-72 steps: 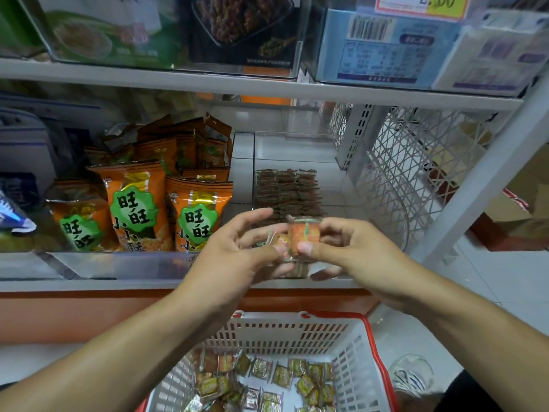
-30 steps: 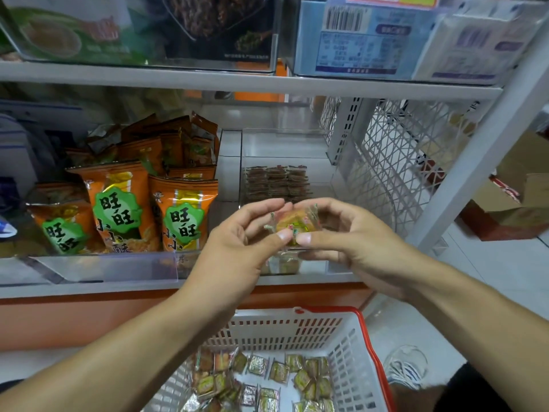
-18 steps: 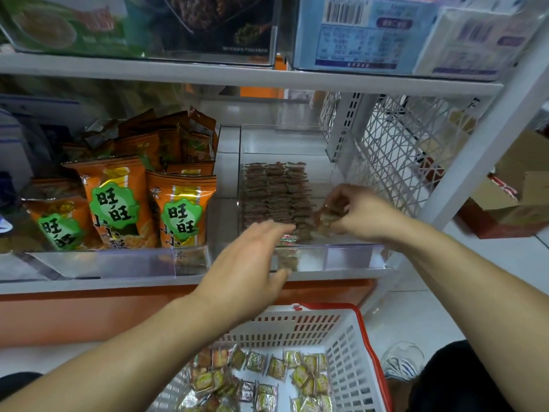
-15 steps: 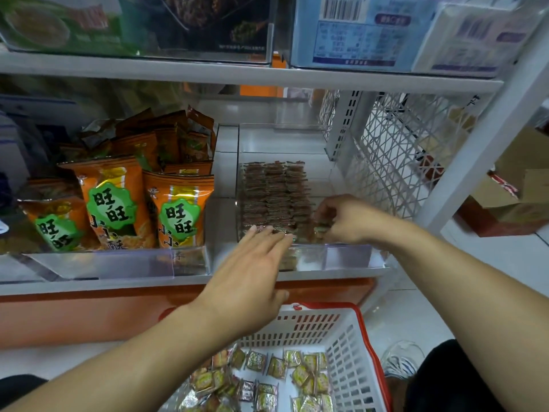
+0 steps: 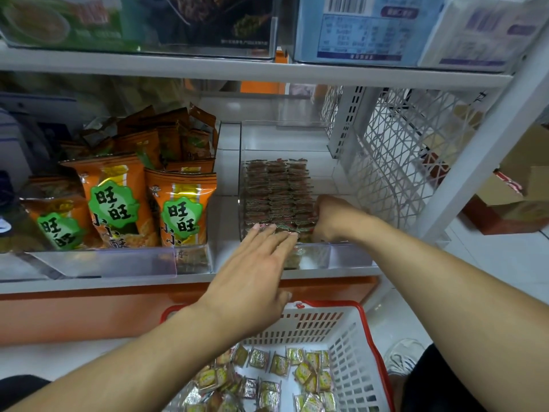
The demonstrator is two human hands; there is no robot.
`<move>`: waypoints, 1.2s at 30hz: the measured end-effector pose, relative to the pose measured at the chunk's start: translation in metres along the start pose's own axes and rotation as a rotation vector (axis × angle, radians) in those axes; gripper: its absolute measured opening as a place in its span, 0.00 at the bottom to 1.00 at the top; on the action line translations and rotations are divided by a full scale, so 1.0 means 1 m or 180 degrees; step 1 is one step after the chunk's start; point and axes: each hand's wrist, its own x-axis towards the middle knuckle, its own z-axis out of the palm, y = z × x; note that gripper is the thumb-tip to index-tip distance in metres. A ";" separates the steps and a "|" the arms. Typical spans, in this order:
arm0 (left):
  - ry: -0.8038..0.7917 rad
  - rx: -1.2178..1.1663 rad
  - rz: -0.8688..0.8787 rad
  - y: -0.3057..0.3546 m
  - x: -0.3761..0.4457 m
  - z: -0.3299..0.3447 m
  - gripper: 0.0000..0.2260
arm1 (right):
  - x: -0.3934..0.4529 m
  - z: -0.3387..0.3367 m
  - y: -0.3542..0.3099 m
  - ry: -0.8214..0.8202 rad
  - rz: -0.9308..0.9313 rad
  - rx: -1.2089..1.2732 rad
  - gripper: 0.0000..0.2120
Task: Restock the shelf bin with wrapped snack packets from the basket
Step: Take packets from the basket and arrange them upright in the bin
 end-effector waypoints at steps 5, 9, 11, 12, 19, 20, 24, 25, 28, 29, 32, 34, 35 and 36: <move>-0.0003 -0.0022 0.0004 -0.001 0.000 0.000 0.43 | 0.001 -0.001 -0.002 -0.0128 0.0080 -0.0011 0.09; 0.0142 -0.0137 0.0063 0.001 -0.005 -0.004 0.42 | -0.010 -0.015 -0.002 -0.0148 0.0096 -0.0184 0.11; 0.0403 -0.0076 0.0148 0.004 -0.010 -0.008 0.39 | -0.022 -0.025 0.001 0.0200 0.0073 -0.0096 0.12; 0.0561 -0.0060 0.0201 0.005 -0.013 -0.011 0.35 | -0.028 -0.029 0.003 0.0496 0.0010 0.0039 0.11; -0.0200 -0.0371 0.0214 0.003 -0.047 0.004 0.11 | -0.089 0.009 -0.008 0.2032 -0.1995 0.1199 0.09; -0.0722 -0.0311 0.0079 -0.001 -0.053 0.017 0.12 | -0.094 0.030 -0.008 0.1747 -0.2234 0.1093 0.11; -0.2526 0.0094 -0.0252 -0.023 -0.083 0.082 0.19 | -0.090 0.142 0.023 -0.0281 -0.1989 -0.0179 0.06; -0.2741 0.0054 -0.0372 -0.030 -0.091 0.095 0.18 | -0.085 0.171 0.036 -0.0903 -0.1694 -0.0442 0.04; -0.3163 0.0038 -0.0635 -0.054 -0.110 0.124 0.13 | -0.076 0.245 0.071 -0.2044 -0.0782 -0.0588 0.08; -0.3219 0.0060 -0.0707 -0.062 -0.114 0.132 0.14 | -0.075 0.267 0.080 -0.2103 -0.0541 -0.0500 0.11; -0.3071 -0.0115 -0.0924 -0.077 -0.120 0.157 0.15 | -0.074 0.322 0.098 -0.1802 -0.0185 -0.0300 0.28; -0.2942 -0.0333 -0.1024 -0.076 -0.120 0.175 0.17 | -0.075 0.342 0.104 -0.1874 -0.0221 -0.0482 0.43; -0.2904 -0.0399 -0.1014 -0.075 -0.120 0.186 0.20 | -0.073 0.349 0.106 -0.1936 -0.0247 -0.0566 0.48; -0.2871 -0.0426 -0.0967 -0.074 -0.121 0.198 0.22 | -0.071 0.354 0.108 -0.1968 -0.0242 -0.0589 0.50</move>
